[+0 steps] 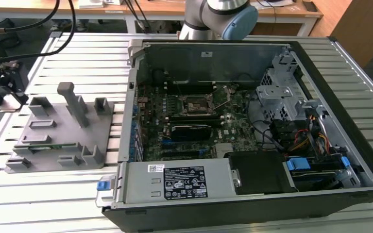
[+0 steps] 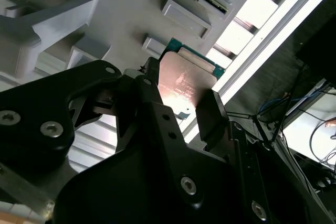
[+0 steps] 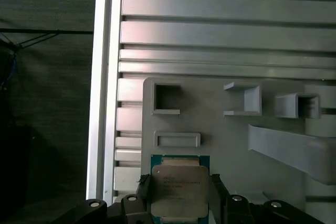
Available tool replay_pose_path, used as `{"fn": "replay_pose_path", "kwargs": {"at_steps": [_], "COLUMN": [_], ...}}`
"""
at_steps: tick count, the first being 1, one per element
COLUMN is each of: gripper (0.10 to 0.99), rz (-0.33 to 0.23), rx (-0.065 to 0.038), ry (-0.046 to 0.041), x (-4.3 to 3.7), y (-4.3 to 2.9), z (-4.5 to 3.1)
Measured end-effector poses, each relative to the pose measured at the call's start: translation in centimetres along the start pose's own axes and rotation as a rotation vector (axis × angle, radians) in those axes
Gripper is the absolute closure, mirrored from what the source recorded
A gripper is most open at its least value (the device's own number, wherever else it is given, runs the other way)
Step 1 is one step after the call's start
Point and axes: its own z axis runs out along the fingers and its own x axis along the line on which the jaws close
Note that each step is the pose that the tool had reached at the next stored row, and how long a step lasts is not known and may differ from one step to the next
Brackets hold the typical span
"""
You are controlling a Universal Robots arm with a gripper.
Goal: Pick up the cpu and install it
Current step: 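Pick up the cpu and move it towards the insertion slot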
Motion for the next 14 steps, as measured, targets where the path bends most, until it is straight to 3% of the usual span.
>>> {"fn": "replay_pose_path", "kwargs": {"at_steps": [14], "gripper": [0.561], "rz": [0.000], "rx": [0.000], "ry": [-0.0006], "x": [0.03], "y": [0.10], "z": [-1.50]}}
